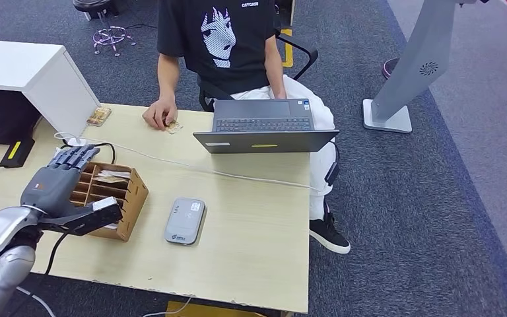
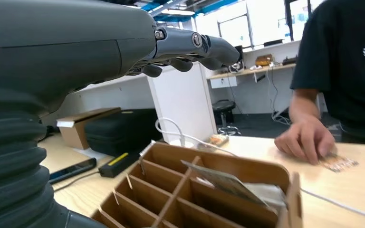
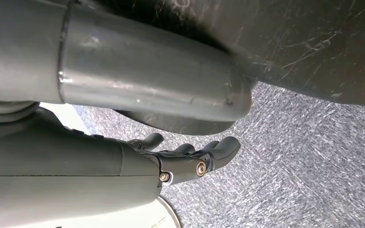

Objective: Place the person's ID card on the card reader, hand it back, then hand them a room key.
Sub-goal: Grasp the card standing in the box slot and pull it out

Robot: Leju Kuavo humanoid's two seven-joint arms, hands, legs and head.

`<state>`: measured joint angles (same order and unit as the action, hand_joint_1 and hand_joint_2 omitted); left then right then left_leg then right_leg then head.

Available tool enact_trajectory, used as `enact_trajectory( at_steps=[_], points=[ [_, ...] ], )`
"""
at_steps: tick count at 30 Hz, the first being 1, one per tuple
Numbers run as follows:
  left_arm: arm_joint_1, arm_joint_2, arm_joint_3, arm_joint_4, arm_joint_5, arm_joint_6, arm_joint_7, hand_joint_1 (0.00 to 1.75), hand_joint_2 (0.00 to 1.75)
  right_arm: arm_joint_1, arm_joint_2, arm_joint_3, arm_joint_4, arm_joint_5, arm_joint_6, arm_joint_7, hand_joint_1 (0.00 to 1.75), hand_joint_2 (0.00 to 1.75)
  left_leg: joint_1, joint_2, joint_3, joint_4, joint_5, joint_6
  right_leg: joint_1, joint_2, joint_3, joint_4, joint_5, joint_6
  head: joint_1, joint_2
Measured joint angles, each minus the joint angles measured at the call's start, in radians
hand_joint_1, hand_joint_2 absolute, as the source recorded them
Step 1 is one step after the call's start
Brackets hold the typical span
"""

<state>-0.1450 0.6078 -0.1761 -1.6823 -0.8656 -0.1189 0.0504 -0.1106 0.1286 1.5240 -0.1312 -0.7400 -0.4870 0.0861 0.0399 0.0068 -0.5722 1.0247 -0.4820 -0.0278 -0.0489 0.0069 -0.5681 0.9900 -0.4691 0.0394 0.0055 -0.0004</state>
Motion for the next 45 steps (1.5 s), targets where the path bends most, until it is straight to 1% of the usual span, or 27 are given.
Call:
enact_trajectory(
  at_steps=[5,13,22,33,45],
  points=[
    [-0.029,-0.044,-0.029,0.074,-0.024,0.010,0.011,0.00,1.75,-0.001,0.000,0.000,0.000,0.001,0.000,0.005,0.00,0.00,0.000,0.000,0.000,0.000,0.000,0.000,0.000,0.000,0.000,0.000,0.000,0.000,0.000,0.000],
    [-0.043,-0.077,-0.043,0.142,-0.032,0.021,0.015,0.00,1.75,-0.002,0.000,0.000,0.000,0.000,0.000,0.005,0.00,0.00,0.000,0.000,0.000,0.000,0.000,0.000,0.000,0.000,0.000,0.000,0.000,0.000,0.000,0.000],
    [-0.043,-0.097,-0.044,0.175,-0.036,0.031,0.015,0.00,1.75,-0.002,0.000,0.000,0.000,0.000,-0.004,0.005,0.00,0.00,0.000,0.000,0.000,0.000,0.000,0.000,0.000,0.000,0.000,0.000,0.000,0.000,0.000,0.000],
    [-0.046,-0.108,-0.045,0.188,-0.039,0.033,0.015,0.00,1.75,-0.001,0.000,0.000,0.000,0.000,-0.004,0.005,0.00,0.00,0.000,0.000,0.000,0.000,0.000,0.000,0.000,0.000,0.000,0.000,0.000,0.000,0.000,0.000],
    [-0.067,-0.123,-0.045,0.196,-0.056,0.035,0.015,0.00,1.75,-0.002,0.001,0.000,0.000,0.001,-0.012,0.009,0.00,0.00,0.000,0.000,0.000,0.000,0.000,0.000,0.000,0.000,0.000,0.000,0.000,0.000,0.000,0.000]
  ],
)
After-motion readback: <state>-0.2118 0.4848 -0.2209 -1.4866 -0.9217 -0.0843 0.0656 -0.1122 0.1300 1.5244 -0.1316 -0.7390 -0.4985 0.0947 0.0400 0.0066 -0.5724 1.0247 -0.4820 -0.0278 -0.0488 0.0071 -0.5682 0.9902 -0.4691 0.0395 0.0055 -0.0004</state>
